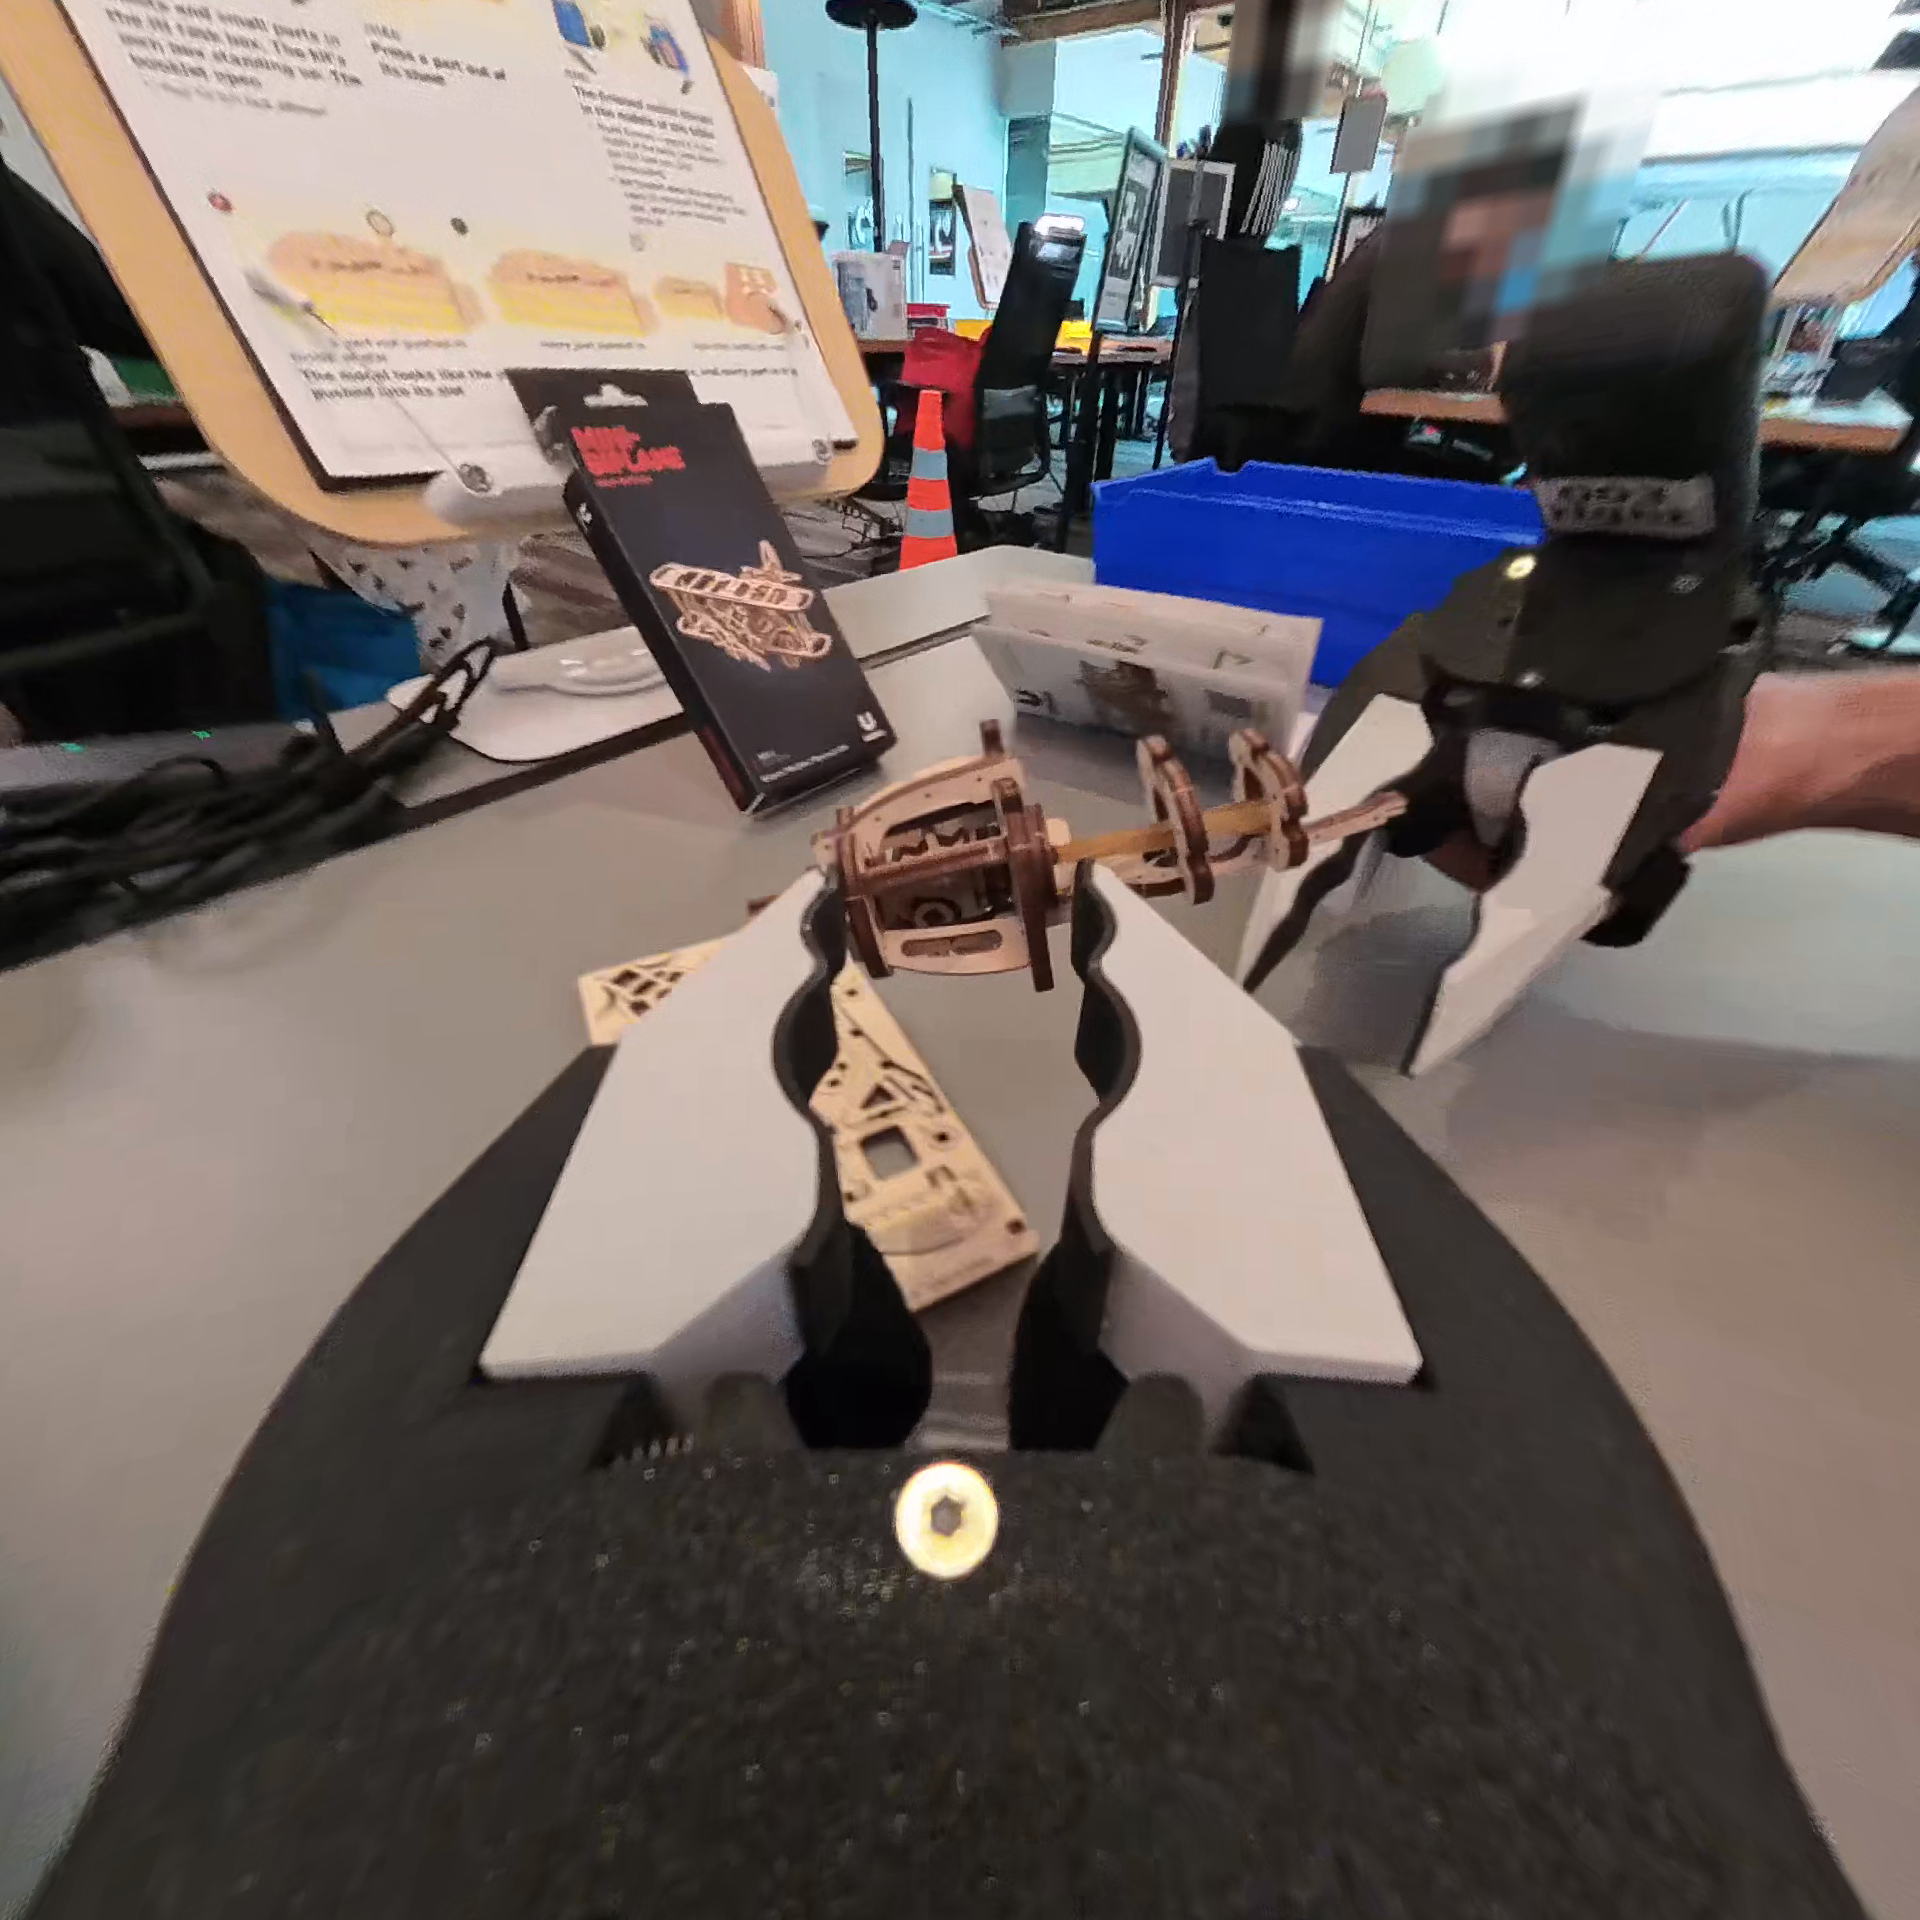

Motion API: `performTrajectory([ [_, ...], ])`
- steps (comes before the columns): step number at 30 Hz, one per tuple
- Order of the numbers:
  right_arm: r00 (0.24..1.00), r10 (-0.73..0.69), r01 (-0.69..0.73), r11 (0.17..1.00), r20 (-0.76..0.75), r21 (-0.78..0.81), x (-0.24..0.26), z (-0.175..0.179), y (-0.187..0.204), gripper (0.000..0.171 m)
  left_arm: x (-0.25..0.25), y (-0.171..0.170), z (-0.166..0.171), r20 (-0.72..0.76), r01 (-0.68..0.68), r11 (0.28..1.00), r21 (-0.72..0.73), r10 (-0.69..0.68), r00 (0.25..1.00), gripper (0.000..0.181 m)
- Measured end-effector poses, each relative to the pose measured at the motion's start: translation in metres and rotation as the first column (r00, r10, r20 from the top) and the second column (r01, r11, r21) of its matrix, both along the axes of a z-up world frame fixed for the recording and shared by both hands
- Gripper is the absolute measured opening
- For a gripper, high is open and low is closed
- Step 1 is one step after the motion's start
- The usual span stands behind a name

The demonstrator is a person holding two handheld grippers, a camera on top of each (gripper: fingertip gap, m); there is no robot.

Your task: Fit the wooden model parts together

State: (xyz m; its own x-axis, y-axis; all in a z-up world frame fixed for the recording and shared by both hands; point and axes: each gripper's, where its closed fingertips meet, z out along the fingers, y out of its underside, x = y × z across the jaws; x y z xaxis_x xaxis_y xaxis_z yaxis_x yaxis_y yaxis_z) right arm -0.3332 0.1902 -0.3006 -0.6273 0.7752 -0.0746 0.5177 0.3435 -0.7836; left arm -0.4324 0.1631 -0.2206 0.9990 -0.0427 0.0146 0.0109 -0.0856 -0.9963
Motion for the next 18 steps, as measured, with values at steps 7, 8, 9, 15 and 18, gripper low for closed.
performTrajectory([
  [7,0.992,0.123,-0.124,0.988,0.016,0.090,-0.008,-0.009,-0.013,0.038,-0.039,0.009,0.008,-0.211,-0.106,0.994,0.033,0.111,0.971,0.040],
  [8,0.992,0.128,-0.128,0.989,0.003,0.078,-0.009,-0.003,-0.015,0.039,-0.041,0.009,0.013,-0.225,-0.112,0.992,0.051,0.121,0.967,0.040],
  [9,0.990,0.140,-0.141,0.987,0.012,0.080,-0.009,0.000,-0.017,0.040,-0.045,0.010,0.016,-0.248,-0.125,0.990,0.060,0.136,0.959,0.040],
  [15,0.967,0.213,-0.251,0.888,0.138,0.385,-0.006,-0.016,0.019,0.026,-0.053,0.012,0.000,-0.208,-0.122,0.992,0.037,0.127,0.970,0.041],
  [18,0.953,0.257,-0.295,0.911,0.162,0.288,-0.005,-0.015,0.020,0.024,-0.047,0.008,0.005,-0.229,-0.099,0.993,0.064,0.111,0.967,0.041],
])
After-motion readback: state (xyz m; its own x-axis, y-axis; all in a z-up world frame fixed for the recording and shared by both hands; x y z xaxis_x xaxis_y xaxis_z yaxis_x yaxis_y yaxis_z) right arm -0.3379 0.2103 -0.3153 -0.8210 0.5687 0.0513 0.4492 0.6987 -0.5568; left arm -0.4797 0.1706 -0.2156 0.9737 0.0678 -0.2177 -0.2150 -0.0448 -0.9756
